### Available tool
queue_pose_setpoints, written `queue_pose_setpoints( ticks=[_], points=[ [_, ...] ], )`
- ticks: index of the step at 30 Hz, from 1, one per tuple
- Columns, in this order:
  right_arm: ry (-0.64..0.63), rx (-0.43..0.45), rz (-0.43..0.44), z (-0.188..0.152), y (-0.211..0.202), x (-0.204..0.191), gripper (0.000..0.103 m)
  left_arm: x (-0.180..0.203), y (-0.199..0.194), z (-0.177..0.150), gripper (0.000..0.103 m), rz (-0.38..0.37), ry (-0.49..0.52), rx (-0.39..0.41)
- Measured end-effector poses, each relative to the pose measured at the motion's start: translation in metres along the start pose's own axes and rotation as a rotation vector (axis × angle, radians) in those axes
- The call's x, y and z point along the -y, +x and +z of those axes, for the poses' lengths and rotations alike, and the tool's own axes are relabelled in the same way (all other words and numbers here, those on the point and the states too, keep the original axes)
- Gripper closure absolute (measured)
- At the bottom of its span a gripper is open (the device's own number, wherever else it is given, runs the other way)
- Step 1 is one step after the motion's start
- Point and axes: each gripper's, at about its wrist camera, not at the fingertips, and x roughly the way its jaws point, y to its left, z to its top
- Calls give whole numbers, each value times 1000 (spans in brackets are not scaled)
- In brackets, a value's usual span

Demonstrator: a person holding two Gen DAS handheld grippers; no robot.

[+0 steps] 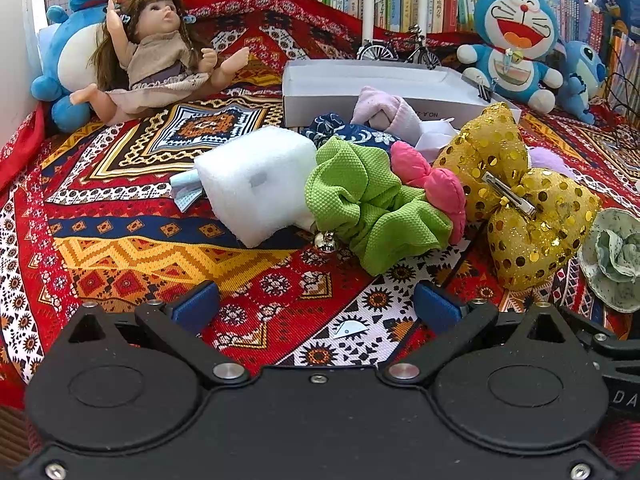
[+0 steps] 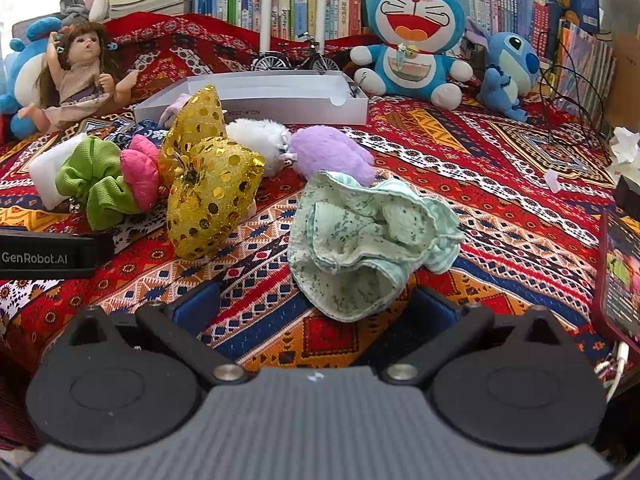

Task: Organize soft objects
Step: 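Grasp the green scrunchie with the left tool while the right tool grasps the mint floral cloth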

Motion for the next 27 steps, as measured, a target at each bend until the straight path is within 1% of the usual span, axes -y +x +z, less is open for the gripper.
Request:
queue_pose_setpoints(
  ticks=[3, 6, 9, 12, 15, 18, 20, 22, 23, 27],
  points=[
    [5, 46, 6, -6, 1, 1, 0, -1, -1, -3, 0, -6, 5, 18],
    [10, 76, -1, -9, 0, -1, 0, -2, -2, -2, 0, -13, -9, 13],
    [5, 99, 11, -9, -6, 0, 0, -8, -7, 0, 1, -49, -37, 17],
    [2, 136, 2, -7, -13, 3, 0, -12, -14, 4, 1, -58, -47, 51],
    [-16, 183, -39, -4, -20, 5, 0, -13, -23, 10, 2, -60, -34, 111],
    [-23, 218, -74, -1, -23, 8, 0, -12, -30, 18, 7, -86, -17, 159],
    [-14, 233, -86, 0, -25, 12, 0, -10, -32, 23, 11, -102, -7, 172],
    [0, 240, -92, 2, -25, 16, 1, -8, -31, 27, 19, -112, 5, 172],
    [7, 240, -93, 2, -24, 18, 2, -7, -31, 28, 27, -120, 9, 171],
    [23, 236, -100, 4, -19, 22, 8, -1, -24, 30, 40, -160, 23, 144]
  ],
)
